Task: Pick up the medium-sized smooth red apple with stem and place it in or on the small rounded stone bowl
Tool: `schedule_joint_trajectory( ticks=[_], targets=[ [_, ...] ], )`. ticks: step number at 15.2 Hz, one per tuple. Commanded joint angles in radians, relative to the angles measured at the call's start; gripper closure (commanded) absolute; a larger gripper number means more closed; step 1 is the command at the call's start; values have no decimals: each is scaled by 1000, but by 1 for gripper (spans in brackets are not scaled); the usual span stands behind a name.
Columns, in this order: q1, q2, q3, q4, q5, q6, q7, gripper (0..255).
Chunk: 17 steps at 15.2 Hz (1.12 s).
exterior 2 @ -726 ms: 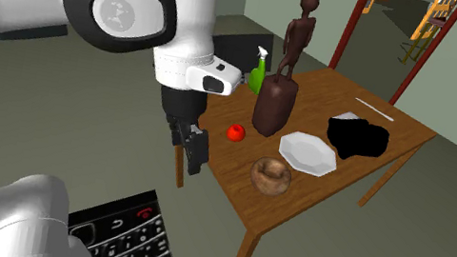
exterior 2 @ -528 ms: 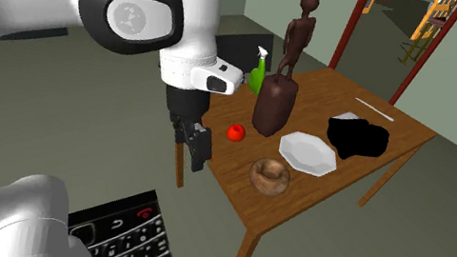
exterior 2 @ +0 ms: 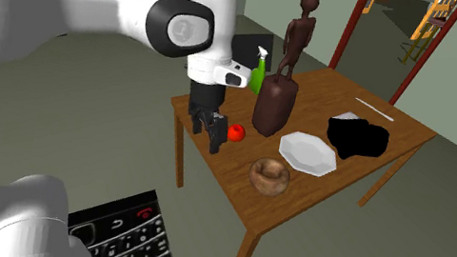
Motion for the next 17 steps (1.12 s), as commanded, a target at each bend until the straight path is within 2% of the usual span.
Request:
schedule_joint_trajectory(
  ticks=[1, 8, 13, 17],
  targets=[
    [2, 83, 37, 34, -4, 37, 39, 0],
    [15, 344, 139, 172, -60, 107, 168, 0],
    [39, 551, 194, 309, -137, 122, 265, 0],
    [79, 724, 217, 444, -211, 109, 337, 0]
  ],
)
